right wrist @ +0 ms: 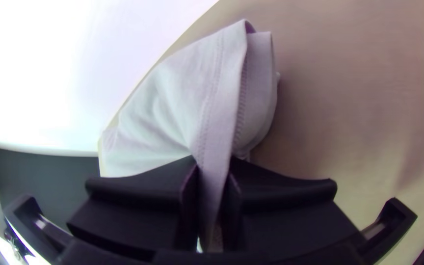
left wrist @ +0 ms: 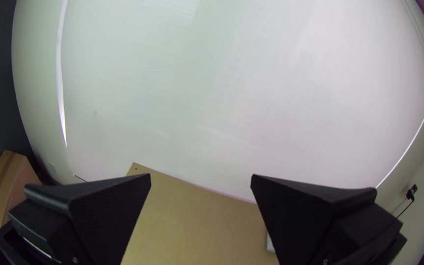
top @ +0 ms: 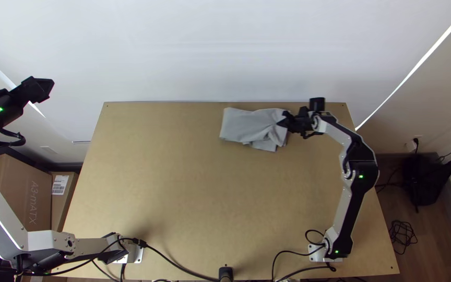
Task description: Fold the t-shirt
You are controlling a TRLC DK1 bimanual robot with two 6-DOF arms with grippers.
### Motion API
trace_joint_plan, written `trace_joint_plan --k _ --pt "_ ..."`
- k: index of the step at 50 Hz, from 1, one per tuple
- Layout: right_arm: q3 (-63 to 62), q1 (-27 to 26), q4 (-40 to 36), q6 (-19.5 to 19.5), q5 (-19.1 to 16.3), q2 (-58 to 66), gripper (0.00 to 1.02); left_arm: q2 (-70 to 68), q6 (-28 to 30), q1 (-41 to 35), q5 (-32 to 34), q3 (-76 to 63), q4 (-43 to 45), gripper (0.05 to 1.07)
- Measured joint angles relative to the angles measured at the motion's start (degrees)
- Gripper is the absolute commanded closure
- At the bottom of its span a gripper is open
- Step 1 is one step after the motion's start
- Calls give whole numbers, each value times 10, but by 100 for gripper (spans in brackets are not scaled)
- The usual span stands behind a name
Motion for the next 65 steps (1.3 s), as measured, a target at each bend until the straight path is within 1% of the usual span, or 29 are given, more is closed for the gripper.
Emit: trace_joint_plan --k 7,13,14,15,16,19,20,21,23,25,29,35,39,43,46,54,62,65 --pt "-21 -79 -1 -2 13 -20 100 3 0 -1 4 0 2 10" --pt "-22 -156 -1 -3 17 -27 100 9 0 -3 8 -1 4 10" --pt "-22 -169 0 -3 17 -27 96 10 0 -4 9 -2 4 10" --pt "-22 -181 0 -3 19 -28 88 11 0 -4 11 -3 4 10" --pt "-22 -196 0 -3 19 -28 76 12 0 -4 11 -3 4 10" --pt "-21 -227 0 -5 22 -28 30 16 0 -7 15 -4 5 10" --pt "-21 -237 0 -5 22 -28 19 17 0 -8 15 -4 5 10" --pt "-21 -246 0 -7 24 -28 13 18 0 -10 15 -5 6 10" --pt "-21 -264 -1 -9 33 -28 10 20 0 -13 15 -5 9 10" --pt "-20 -277 -1 -12 41 -28 5 22 0 -17 15 -5 12 10" --pt "-20 -299 -1 -17 53 -31 4 24 0 -22 15 -5 17 10" --pt "-20 -323 -1 -24 96 -46 4 24 0 -30 15 -5 19 10" --pt "-20 -343 -1 -43 126 -72 4 24 0 -35 15 -5 22 10" --pt "-19 -368 0 -65 144 -111 4 24 0 -37 16 -5 23 10" --pt "-8 -391 2 -81 150 -144 4 24 0 -38 19 -5 28 10" --pt "64 -447 9 -121 153 -232 4 24 0 -38 19 -5 37 10" --pt "158 -480 17 -137 152 -301 4 22 0 -38 19 -5 62 10" --pt "186 -487 36 -139 152 -325 4 18 0 -37 19 -5 82 10"
